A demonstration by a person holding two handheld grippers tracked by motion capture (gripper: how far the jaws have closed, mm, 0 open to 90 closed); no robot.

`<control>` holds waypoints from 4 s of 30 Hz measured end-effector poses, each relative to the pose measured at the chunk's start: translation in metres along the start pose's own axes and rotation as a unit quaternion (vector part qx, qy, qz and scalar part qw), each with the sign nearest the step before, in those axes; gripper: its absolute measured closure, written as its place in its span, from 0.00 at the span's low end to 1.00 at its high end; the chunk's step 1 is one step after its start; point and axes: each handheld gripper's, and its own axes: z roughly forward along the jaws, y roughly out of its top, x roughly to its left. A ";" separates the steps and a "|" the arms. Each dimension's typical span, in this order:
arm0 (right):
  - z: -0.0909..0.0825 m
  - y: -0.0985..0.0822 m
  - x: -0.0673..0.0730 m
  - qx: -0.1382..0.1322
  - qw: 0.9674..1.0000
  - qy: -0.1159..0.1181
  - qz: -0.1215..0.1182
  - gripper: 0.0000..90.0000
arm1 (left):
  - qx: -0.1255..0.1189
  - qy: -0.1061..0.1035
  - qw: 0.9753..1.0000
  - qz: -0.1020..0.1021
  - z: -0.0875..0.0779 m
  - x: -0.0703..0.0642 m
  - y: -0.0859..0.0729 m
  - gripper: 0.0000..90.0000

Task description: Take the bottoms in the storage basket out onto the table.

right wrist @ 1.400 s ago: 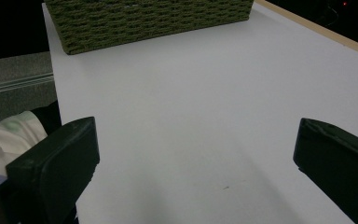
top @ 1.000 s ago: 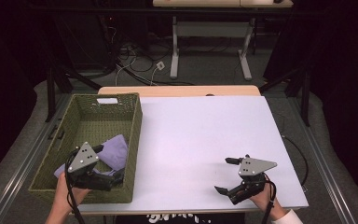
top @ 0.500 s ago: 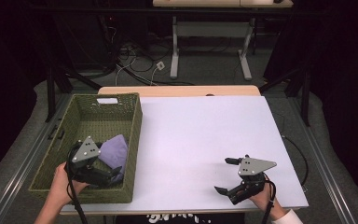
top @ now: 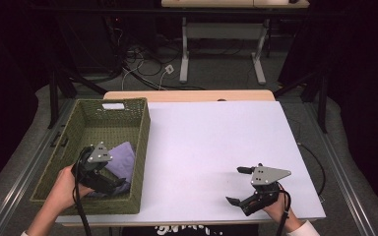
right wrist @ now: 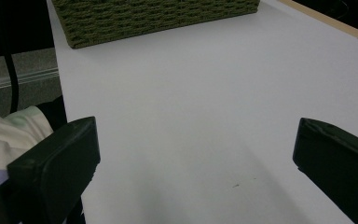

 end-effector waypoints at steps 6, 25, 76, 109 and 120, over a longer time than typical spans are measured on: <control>0.000 0.000 0.000 -0.001 1.000 -0.002 0.002 0.00 | 0.020 -0.008 1.000 0.000 0.004 0.004 0.000 0.00; 0.002 -0.001 0.001 0.005 1.000 0.000 0.003 0.00 | 0.102 -0.035 0.994 0.004 0.024 0.010 -0.001 0.00; 0.005 -0.002 0.000 0.015 1.000 0.003 0.005 0.01 | 0.273 -0.086 0.957 0.039 0.075 0.013 -0.005 0.37; 0.005 -0.002 0.000 0.018 1.000 0.001 0.004 0.01 | 0.196 -0.109 0.975 -0.010 0.053 0.024 -0.012 0.81; 0.005 -0.002 0.000 0.018 1.000 0.001 0.004 0.01 | 0.154 -0.096 0.983 -0.026 0.039 0.028 -0.014 0.81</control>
